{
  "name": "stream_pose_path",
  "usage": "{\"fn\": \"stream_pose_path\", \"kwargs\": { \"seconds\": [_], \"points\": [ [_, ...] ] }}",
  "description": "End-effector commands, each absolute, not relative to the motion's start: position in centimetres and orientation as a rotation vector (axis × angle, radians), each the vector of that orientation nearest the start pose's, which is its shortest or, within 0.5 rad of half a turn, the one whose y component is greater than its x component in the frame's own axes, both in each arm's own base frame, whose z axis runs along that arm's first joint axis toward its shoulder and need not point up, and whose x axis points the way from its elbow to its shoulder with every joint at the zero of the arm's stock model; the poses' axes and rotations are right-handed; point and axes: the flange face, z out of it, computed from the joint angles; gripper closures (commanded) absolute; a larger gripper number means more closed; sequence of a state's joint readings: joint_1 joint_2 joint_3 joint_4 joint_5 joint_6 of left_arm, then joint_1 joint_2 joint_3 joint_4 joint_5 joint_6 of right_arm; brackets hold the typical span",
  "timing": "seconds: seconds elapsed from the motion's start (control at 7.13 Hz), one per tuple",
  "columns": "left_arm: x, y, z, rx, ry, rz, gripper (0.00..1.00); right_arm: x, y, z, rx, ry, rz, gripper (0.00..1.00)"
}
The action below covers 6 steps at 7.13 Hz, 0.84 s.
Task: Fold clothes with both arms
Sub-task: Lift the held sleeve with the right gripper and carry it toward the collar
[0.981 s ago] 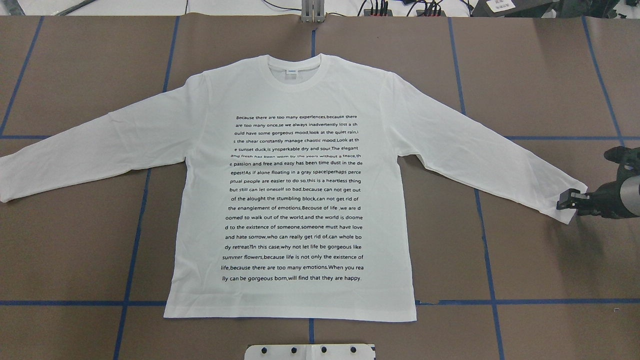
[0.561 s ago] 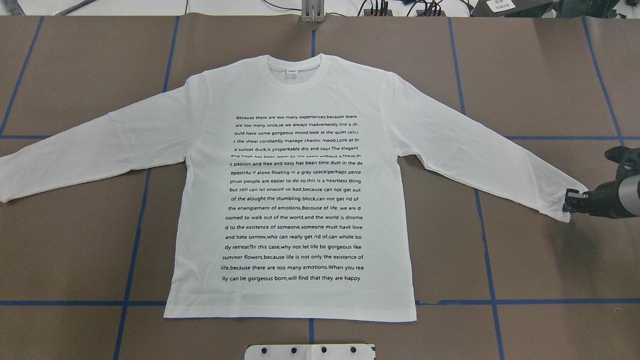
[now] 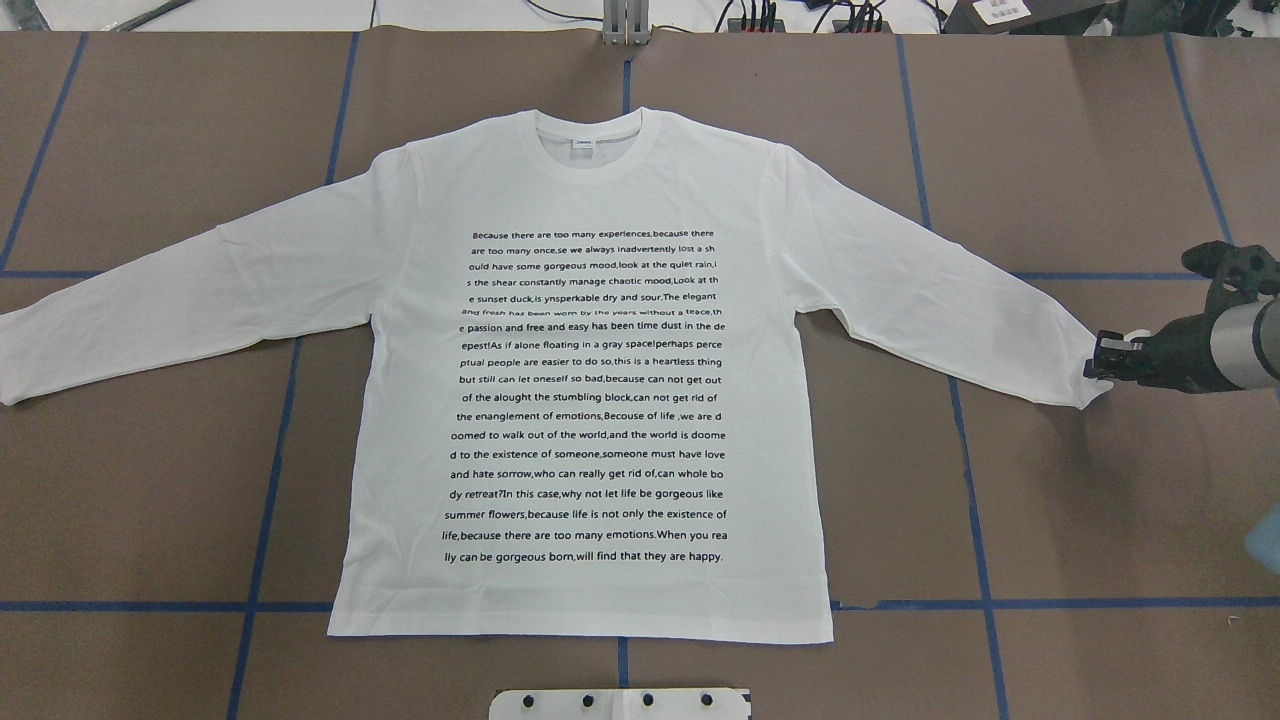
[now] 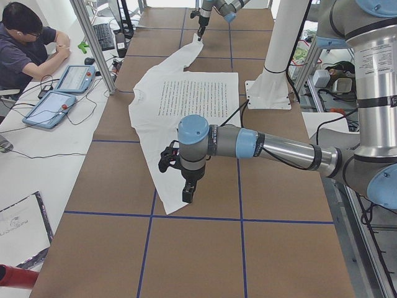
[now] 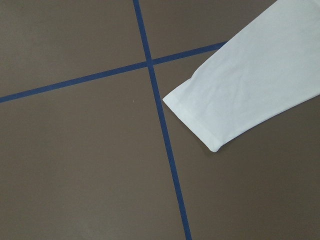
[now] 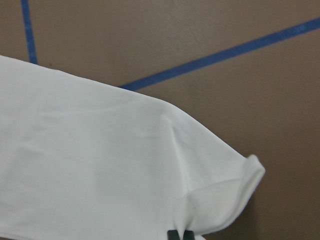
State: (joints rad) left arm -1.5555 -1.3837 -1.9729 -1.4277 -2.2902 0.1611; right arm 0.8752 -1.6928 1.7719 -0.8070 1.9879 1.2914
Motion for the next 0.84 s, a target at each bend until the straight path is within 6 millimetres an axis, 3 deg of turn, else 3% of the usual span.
{"fn": "stream_pose_path", "kwargs": {
  "seconds": [0.0, 0.28, 0.7],
  "points": [
    [-6.1, -41.0, 56.4, 0.121, 0.713, 0.195, 0.00, -27.0, -48.6, 44.9, 0.229, -0.965, 0.371, 1.00],
    [-6.1, -41.0, 56.5, 0.120, 0.713, 0.194, 0.00, -33.1, -54.3, 32.1, 0.329, -0.974, 0.373, 1.00],
    [-6.1, -40.9, 56.6, 0.117, 0.714, 0.194, 0.00, -40.0, -58.3, 19.2, 0.428, -1.035, 0.350, 1.00]
  ]
}}
